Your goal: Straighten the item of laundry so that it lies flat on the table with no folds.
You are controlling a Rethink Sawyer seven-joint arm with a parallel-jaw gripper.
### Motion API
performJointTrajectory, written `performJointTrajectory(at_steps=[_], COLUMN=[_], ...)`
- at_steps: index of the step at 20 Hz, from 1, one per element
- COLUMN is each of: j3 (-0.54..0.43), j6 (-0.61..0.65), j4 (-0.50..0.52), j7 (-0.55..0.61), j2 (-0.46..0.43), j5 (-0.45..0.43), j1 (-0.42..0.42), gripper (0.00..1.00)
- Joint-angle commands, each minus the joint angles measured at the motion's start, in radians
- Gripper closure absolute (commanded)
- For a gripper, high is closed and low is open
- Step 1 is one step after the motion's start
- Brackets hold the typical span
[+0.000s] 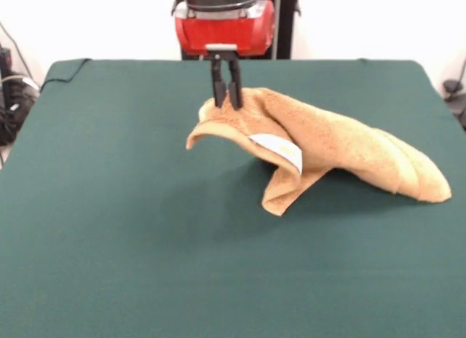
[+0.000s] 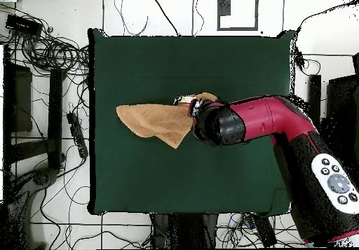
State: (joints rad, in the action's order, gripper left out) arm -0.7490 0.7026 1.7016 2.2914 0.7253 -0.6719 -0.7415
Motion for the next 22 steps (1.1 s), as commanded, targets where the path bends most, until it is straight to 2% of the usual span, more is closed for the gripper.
performJointTrajectory(at_steps=[1, 5, 7, 8, 11, 14, 22], j3=[-0.076, -0.069, -0.076, -0.079, -0.072, -0.078, -0.065], j6=[0.131, 0.112, 0.065, 0.041, 0.025, 0.077, 0.089], j4=[-0.029, -0.020, -0.011, -0.006, -0.006, -0.018, -0.025], j7=[-0.381, -0.383, -0.383, -0.384, -0.369, -0.391, -0.364], j2=[-0.023, -0.019, -0.017, -0.016, -0.007, -0.011, -0.015], j5=[-0.019, -0.015, -0.026, -0.031, -0.041, -0.021, -0.020], j1=[0.016, 0.022, 0.016, 0.013, 0.021, 0.027, 0.045], gripper=[1.00, 1.00, 1.00, 0.00, 0.00, 0.00, 0.00])
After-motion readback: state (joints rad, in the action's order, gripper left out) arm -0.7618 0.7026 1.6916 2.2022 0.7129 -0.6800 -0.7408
